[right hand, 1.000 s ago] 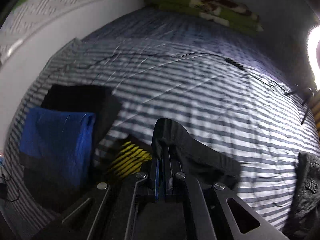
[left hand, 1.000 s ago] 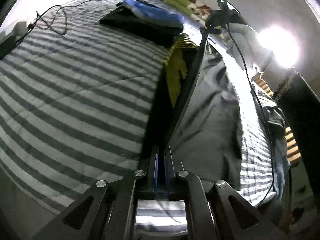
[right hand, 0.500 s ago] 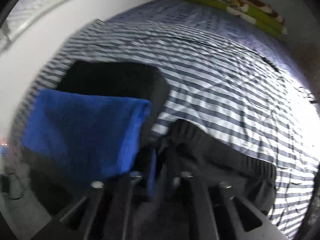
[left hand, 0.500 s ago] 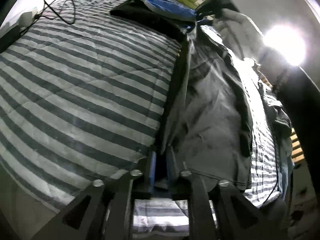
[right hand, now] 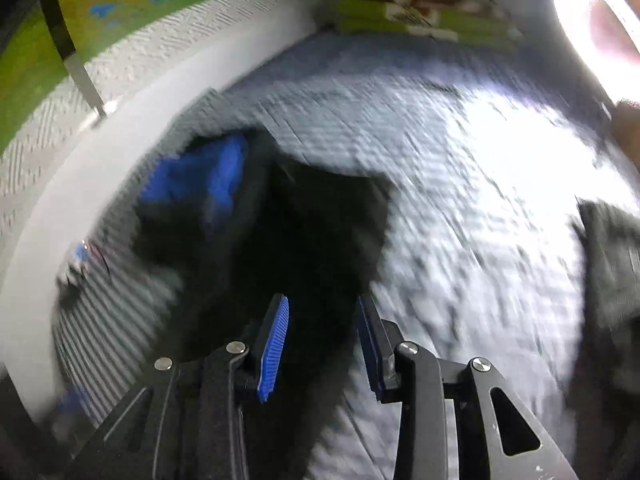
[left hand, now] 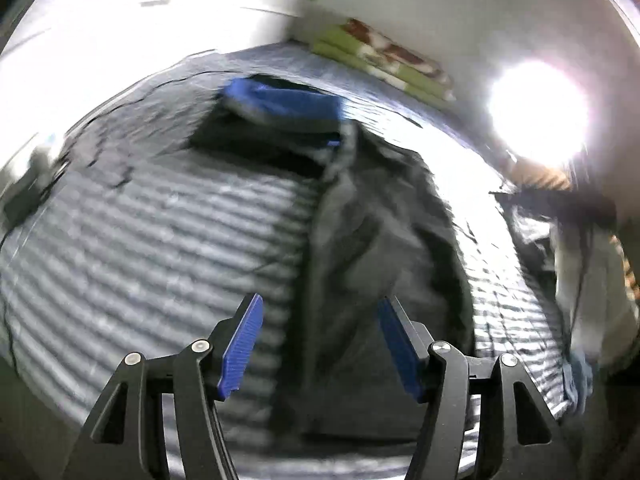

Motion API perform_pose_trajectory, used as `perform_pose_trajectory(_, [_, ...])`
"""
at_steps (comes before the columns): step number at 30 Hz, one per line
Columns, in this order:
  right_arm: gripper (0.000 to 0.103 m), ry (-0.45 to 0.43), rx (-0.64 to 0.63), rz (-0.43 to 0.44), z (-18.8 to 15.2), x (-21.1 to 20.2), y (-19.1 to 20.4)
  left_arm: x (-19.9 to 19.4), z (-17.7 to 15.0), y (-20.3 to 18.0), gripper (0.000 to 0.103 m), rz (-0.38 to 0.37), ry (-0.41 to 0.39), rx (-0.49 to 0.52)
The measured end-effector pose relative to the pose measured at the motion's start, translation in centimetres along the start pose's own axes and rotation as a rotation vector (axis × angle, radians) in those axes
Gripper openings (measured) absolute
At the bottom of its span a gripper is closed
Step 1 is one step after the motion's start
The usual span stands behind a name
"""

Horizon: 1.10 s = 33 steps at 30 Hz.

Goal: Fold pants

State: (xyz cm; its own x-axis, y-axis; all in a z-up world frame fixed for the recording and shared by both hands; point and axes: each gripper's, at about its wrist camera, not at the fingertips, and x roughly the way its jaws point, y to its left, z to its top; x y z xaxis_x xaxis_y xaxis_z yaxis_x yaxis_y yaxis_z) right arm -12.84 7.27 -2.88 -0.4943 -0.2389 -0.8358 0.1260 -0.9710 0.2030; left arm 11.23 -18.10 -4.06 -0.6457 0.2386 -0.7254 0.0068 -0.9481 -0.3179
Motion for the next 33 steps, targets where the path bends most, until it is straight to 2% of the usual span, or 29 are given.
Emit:
perform_pose_trajectory(4, [0.032, 0.052, 0.057, -0.002, -7.4, 0.4, -3.3, 4.0, 1.9, -5.8, 0.064, -0.087, 0.083, 0.095])
perform_pose_trajectory(7, [0.032, 0.066, 0.136, 0.035, -9.7, 1.4, -4.9, 8.0, 1.5, -10.8, 0.064, -0.143, 0.180, 0.199])
perform_pose_trajectory(11, [0.032, 0.046, 0.204, 0.088, -9.9, 3.0, -6.4, 12.1, 0.2, -15.8, 0.064, -0.173, 0.268, 0.291])
perform_pose_trajectory(16, [0.031, 0.071, 0.198, 0.170, -9.9, 4.8, -6.9, 14.7, 0.1, -19.7, 0.064, -0.091, 0.255, 0.404])
perform_pose_trajectory(18, [0.030, 0.084, 0.210, 0.203, -9.6, 5.4, -7.1, 15.7, 0.3, -19.9, 0.064, -0.086, 0.269, 0.398])
perform_pose_trajectory(20, [0.029, 0.085, 0.212, 0.223, -9.2, 5.7, -7.4, 16.9, 0.6, -19.0, 0.054, -0.064, 0.279, 0.394])
perform_pose_trajectory(21, [0.029, 0.085, 0.212, 0.233, -9.1, 5.7, -7.5, 17.5, 0.7, -18.6, 0.033, -0.046, 0.287, 0.387])
perform_pose_trajectory(22, [0.028, 0.087, 0.211, 0.245, -8.9, 5.7, -7.7, 18.0, 0.9, -18.0, 0.022, -0.048, 0.305, 0.363])
perform_pose_trajectory(24, [0.026, 0.087, 0.205, 0.250, -8.7, 5.8, -7.8, 18.0, 1.2, -16.8, 0.019, -0.092, 0.310, 0.315])
perform_pose_trajectory(25, [0.025, 0.083, 0.201, 0.246, -8.6, 5.9, -7.9, 17.8, 1.5, -16.4, 0.014, -0.102, 0.305, 0.305])
perform_pose_trajectory(27, [0.023, 0.081, 0.200, 0.250, -8.6, 6.2, -8.1, 17.2, 2.3, -15.4, 0.010, -0.109, 0.280, 0.277])
perform_pose_trajectory(31, [0.023, 0.071, 0.186, 0.278, -8.4, 6.6, -7.4, 16.6, 3.8, -12.6, 0.007, -0.151, 0.275, 0.149])
perform_pose_trajectory(33, [0.023, 0.067, 0.165, 0.307, -8.3, 6.6, -6.5, 16.1, 4.2, -12.1, 0.007, -0.166, 0.268, 0.134])
